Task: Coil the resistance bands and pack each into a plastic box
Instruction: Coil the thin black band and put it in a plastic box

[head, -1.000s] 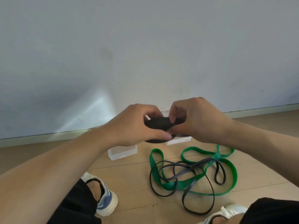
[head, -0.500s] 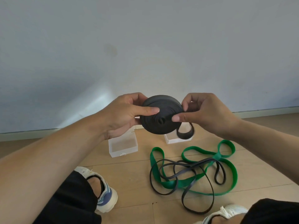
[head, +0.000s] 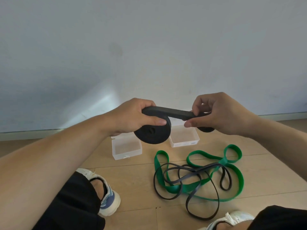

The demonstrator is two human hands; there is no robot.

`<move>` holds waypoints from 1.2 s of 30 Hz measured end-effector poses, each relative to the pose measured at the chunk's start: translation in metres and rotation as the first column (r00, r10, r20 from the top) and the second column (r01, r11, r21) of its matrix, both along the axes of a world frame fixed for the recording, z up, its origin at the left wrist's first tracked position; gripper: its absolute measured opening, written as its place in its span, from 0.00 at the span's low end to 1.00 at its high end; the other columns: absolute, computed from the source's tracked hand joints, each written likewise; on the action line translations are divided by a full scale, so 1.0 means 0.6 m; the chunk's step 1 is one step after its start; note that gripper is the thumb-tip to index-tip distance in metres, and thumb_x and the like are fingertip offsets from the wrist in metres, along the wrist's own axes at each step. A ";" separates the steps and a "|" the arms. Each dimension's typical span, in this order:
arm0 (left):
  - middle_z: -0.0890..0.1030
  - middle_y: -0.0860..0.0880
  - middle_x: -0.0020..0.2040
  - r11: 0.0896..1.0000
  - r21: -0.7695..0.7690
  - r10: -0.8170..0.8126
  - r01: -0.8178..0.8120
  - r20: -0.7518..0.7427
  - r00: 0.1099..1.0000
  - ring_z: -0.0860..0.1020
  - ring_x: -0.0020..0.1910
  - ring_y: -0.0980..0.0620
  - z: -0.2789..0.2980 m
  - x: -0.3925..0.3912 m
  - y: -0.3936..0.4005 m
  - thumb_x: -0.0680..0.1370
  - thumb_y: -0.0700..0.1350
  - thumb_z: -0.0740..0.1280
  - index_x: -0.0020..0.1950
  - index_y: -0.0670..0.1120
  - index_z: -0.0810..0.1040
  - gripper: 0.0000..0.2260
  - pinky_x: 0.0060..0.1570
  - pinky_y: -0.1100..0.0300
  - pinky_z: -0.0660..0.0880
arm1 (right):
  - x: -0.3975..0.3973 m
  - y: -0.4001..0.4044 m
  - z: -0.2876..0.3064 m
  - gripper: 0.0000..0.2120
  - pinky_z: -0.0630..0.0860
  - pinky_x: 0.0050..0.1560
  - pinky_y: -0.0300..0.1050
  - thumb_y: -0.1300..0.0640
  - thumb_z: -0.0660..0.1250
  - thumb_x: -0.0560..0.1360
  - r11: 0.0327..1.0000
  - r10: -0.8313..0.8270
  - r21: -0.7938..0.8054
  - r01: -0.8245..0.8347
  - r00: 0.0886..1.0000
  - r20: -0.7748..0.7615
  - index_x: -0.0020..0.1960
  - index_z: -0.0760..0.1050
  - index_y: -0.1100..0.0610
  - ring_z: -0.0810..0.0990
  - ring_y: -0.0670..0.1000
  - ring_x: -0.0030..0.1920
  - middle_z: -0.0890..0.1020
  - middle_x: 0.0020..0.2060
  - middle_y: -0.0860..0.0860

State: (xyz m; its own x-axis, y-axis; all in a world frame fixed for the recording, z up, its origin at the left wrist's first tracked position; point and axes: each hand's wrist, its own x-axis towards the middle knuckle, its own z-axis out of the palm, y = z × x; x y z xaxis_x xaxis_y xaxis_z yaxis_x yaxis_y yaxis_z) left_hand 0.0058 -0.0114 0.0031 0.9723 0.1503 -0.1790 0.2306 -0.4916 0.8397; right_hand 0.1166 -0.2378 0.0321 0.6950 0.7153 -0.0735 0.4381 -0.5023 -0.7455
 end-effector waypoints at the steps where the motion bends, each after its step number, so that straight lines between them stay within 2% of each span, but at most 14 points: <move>1: 0.82 0.52 0.38 1.000 0.006 -0.004 0.004 -0.007 1.000 0.79 0.40 0.54 -0.001 0.001 0.003 0.72 0.51 0.78 0.45 0.50 0.83 0.07 0.45 0.56 0.73 | 0.002 -0.002 0.005 0.16 0.71 0.36 0.36 0.51 0.82 0.65 1.000 -0.002 0.002 0.002 1.000 -0.007 0.37 0.75 0.53 0.77 0.45 0.29 0.85 0.32 0.50; 3: 0.82 0.51 0.39 0.999 -0.032 -0.001 0.001 0.001 1.000 0.79 0.41 0.53 0.001 0.002 0.004 0.72 0.51 0.78 0.44 0.50 0.83 0.08 0.46 0.56 0.72 | 0.006 -0.006 0.010 0.14 0.72 0.38 0.37 0.52 0.81 0.65 1.000 -0.018 0.024 0.018 0.999 -0.028 0.38 0.76 0.55 0.77 0.46 0.29 0.86 0.32 0.49; 6: 0.84 0.49 0.43 0.969 -0.243 0.055 -0.047 0.028 0.998 0.81 0.46 0.51 0.006 0.002 -0.005 0.67 0.53 0.76 0.47 0.48 0.83 0.14 0.50 0.55 0.74 | 0.003 -0.005 -0.001 0.14 0.72 0.41 0.44 0.52 0.81 0.65 0.995 -0.041 0.082 0.052 0.990 -0.132 0.39 0.76 0.55 0.80 0.48 0.35 0.88 0.38 0.53; 9: 0.86 0.45 0.50 0.882 -0.453 0.145 -0.129 0.001 0.989 0.84 0.53 0.45 0.003 0.002 -0.014 0.67 0.50 0.76 0.53 0.44 0.83 0.18 0.58 0.47 0.78 | -0.015 0.005 -0.021 0.15 0.74 0.42 0.41 0.52 0.80 0.65 0.980 -0.049 0.173 0.095 0.967 -0.250 0.41 0.76 0.57 0.83 0.47 0.37 0.88 0.39 0.56; 11: 0.86 0.41 0.56 0.822 -0.541 0.197 -0.179 -0.026 0.980 0.84 0.57 0.41 0.002 0.001 -0.019 0.69 0.49 0.75 0.58 0.41 0.82 0.20 0.62 0.45 0.78 | -0.023 0.011 -0.028 0.16 0.75 0.40 0.36 0.52 0.79 0.63 0.959 -0.063 0.246 0.139 0.954 -0.293 0.42 0.75 0.57 0.83 0.47 0.36 0.88 0.39 0.58; 13: 0.85 0.39 0.59 0.772 -0.599 0.244 -0.215 -0.033 0.969 0.83 0.60 0.39 0.002 0.002 -0.025 0.71 0.48 0.75 0.63 0.38 0.80 0.23 0.63 0.44 0.78 | -0.025 0.015 -0.033 0.18 0.76 0.38 0.35 0.53 0.80 0.62 0.927 -0.075 0.327 0.182 0.946 -0.315 0.42 0.74 0.58 0.83 0.47 0.35 0.87 0.37 0.59; 16: 0.85 0.40 0.58 0.723 -0.640 0.323 -0.261 -0.022 0.946 0.84 0.59 0.40 0.002 0.005 -0.035 0.72 0.48 0.75 0.63 0.39 0.81 0.22 0.62 0.44 0.80 | -0.029 0.020 -0.041 0.19 0.77 0.41 0.41 0.53 0.80 0.62 0.884 -0.087 0.410 0.226 0.939 -0.332 0.43 0.73 0.57 0.85 0.51 0.37 0.87 0.37 0.59; 19: 0.87 0.42 0.56 0.700 -0.654 0.386 -0.288 0.007 0.922 0.85 0.56 0.42 0.004 0.008 -0.041 0.75 0.46 0.75 0.59 0.42 0.83 0.15 0.59 0.46 0.81 | -0.027 0.024 -0.038 0.19 0.77 0.38 0.39 0.53 0.80 0.62 0.850 -0.117 0.458 0.260 0.941 -0.317 0.43 0.72 0.57 0.85 0.50 0.36 0.87 0.35 0.56; 24: 0.86 0.41 0.57 0.627 -0.714 0.413 -0.311 -0.034 0.910 0.85 0.57 0.43 0.008 0.008 -0.055 0.78 0.46 0.73 0.63 0.40 0.81 0.16 0.57 0.48 0.82 | -0.026 0.027 -0.043 0.19 0.77 0.43 0.45 0.50 0.80 0.60 0.838 -0.126 0.453 0.303 0.917 -0.379 0.44 0.76 0.56 0.83 0.50 0.37 0.87 0.36 0.54; 26: 0.87 0.42 0.57 0.537 -0.772 0.446 -0.341 -0.083 0.891 0.85 0.56 0.43 0.011 0.007 -0.059 0.79 0.47 0.72 0.64 0.41 0.80 0.17 0.56 0.48 0.82 | -0.033 0.028 -0.050 0.18 0.79 0.44 0.44 0.53 0.79 0.61 0.818 -0.099 0.477 0.321 0.896 -0.433 0.49 0.80 0.55 0.84 0.50 0.39 0.88 0.40 0.54; 29: 0.86 0.40 0.57 0.386 -0.838 0.509 -0.385 -0.155 0.847 0.85 0.56 0.40 0.015 0.008 -0.058 0.78 0.49 0.72 0.64 0.41 0.80 0.18 0.58 0.41 0.81 | -0.046 0.035 -0.056 0.24 0.83 0.48 0.43 0.55 0.78 0.64 0.773 -0.104 0.520 0.364 0.881 -0.463 0.60 0.82 0.52 0.86 0.53 0.44 0.89 0.47 0.52; 33: 0.84 0.37 0.60 0.251 -0.893 0.515 -0.373 -0.203 0.833 0.85 0.56 0.36 0.010 0.014 -0.060 0.80 0.51 0.71 0.68 0.41 0.77 0.20 0.53 0.38 0.82 | -0.059 0.057 -0.061 0.29 0.82 0.55 0.47 0.56 0.76 0.70 0.747 -0.071 0.556 0.364 0.876 -0.477 0.70 0.76 0.52 0.86 0.55 0.54 0.88 0.52 0.53; 36: 0.84 0.37 0.61 0.208 -0.896 0.523 -0.392 -0.237 0.818 0.85 0.57 0.37 0.007 0.016 -0.056 0.81 0.52 0.68 0.69 0.42 0.76 0.20 0.53 0.41 0.83 | -0.063 0.075 -0.059 0.28 0.83 0.55 0.49 0.60 0.76 0.73 0.735 -0.061 0.568 0.371 0.870 -0.490 0.71 0.74 0.51 0.87 0.53 0.52 0.87 0.53 0.54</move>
